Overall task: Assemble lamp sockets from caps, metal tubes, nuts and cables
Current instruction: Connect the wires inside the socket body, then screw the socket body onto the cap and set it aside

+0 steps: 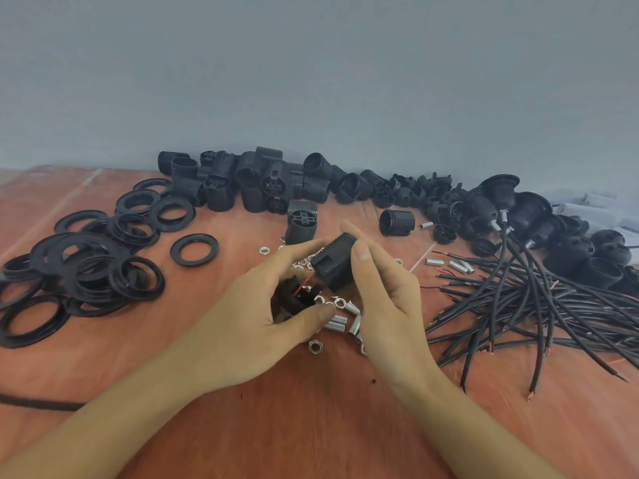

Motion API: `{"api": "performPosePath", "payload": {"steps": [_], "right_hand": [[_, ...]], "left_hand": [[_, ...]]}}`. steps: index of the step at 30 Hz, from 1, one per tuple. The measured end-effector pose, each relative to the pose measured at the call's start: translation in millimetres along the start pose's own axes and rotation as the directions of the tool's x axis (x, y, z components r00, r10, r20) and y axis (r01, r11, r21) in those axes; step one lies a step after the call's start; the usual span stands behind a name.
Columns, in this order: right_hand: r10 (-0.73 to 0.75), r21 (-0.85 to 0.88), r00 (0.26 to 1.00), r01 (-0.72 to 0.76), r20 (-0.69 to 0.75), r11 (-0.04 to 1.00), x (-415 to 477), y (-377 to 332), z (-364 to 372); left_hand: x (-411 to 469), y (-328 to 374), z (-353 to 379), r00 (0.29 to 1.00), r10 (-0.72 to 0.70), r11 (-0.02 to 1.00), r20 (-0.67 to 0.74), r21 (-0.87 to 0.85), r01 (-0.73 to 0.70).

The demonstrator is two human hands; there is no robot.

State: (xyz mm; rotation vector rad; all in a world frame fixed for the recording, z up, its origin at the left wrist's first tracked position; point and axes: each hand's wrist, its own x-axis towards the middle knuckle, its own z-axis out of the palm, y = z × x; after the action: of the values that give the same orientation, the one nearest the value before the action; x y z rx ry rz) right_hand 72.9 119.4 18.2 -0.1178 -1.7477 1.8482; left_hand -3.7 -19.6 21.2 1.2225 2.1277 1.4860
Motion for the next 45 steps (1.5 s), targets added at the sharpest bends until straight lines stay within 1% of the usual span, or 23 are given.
{"api": "performPosePath", "payload": {"steps": [2,6,10,11,16,18,21,24,26,29,32,35,37,40,42,43,45], "right_hand": [[0.033,-0.004,0.999,-0.033,0.029,0.999,-0.4,0.7,-1.2],[0.006,0.017,1.000,-0.006,-0.005,1.000,0.5,-2.8,-0.1],[-0.046,0.019,0.998,0.047,-0.045,0.999,1.5,-6.2,-0.8],[-0.052,0.018,0.997,0.053,-0.050,0.998,1.6,-6.8,-0.7],[-0.094,-0.005,0.993,0.094,-0.070,0.996,2.0,-7.8,-1.0],[-0.094,-0.015,0.993,0.094,-0.070,0.996,1.3,-7.6,-0.5],[-0.084,-0.069,0.995,0.080,-0.057,0.994,0.2,-6.2,0.4],[-0.084,-0.095,0.996,0.080,-0.031,0.992,-0.1,-6.0,0.0],[-0.077,-0.088,0.997,0.075,-0.021,0.993,0.1,-6.5,-0.7],[-0.073,-0.103,0.997,0.073,0.003,0.992,0.8,-7.1,-3.1],[-0.063,-0.165,0.996,0.072,0.058,0.984,1.3,-5.1,-5.3],[-0.072,-0.207,0.995,0.085,0.069,0.975,2.4,-3.8,-6.2],[-0.044,-0.197,0.996,0.058,0.077,0.979,4.8,-4.2,-8.7],[0.039,-0.223,0.993,-0.014,0.109,0.975,10.6,-6.2,-14.7],[0.135,-0.236,0.983,-0.104,0.121,0.966,13.4,-7.5,-18.0],[0.183,-0.220,0.974,-0.152,0.130,0.964,14.0,-8.5,-18.9],[0.232,-0.227,0.960,-0.193,0.159,0.955,14.3,-10.1,-18.5]], "left_hand": [[0.2,-0.9,-0.7,1.000,0.001,1.000,-0.001,-0.023,-0.001],[0.4,-3.1,-0.1,1.000,-0.018,0.999,-0.021,-0.040,0.017],[2.7,-4.7,-1.3,0.985,-0.075,0.987,-0.153,-0.154,0.051],[3.2,-5.0,-2.3,0.983,-0.084,0.983,-0.162,-0.176,0.055],[1.8,2.1,-1.2,0.992,-0.062,0.982,-0.112,-0.184,0.041],[0.5,5.1,0.9,0.992,-0.059,0.990,-0.110,-0.132,0.045],[-0.7,8.0,2.6,0.995,0.014,0.999,-0.098,-0.038,-0.017],[-0.7,7.9,3.1,0.994,0.031,0.999,-0.103,-0.023,-0.033],[-0.8,7.3,2.6,0.993,0.061,0.998,-0.105,0.021,-0.060],[-0.6,8.3,0.1,0.993,0.105,0.993,-0.062,0.058,-0.101],[-0.4,8.3,-1.6,0.990,0.137,0.986,-0.017,0.096,-0.135],[-0.1,8.4,-0.1,0.985,0.170,0.979,0.001,0.115,-0.169],[0.2,6.3,0.4,0.987,0.156,0.985,0.035,0.071,-0.158],[-0.1,-0.2,-3.0,0.989,0.058,0.992,0.134,-0.116,-0.043],[0.0,-2.7,-6.5,0.982,0.045,0.978,0.185,-0.207,-0.006],[0.3,-2.6,-7.9,0.978,0.048,0.970,0.203,-0.244,0.003],[1.2,-2.1,-8.6,0.973,0.039,0.965,0.227,-0.262,0.022]]}}
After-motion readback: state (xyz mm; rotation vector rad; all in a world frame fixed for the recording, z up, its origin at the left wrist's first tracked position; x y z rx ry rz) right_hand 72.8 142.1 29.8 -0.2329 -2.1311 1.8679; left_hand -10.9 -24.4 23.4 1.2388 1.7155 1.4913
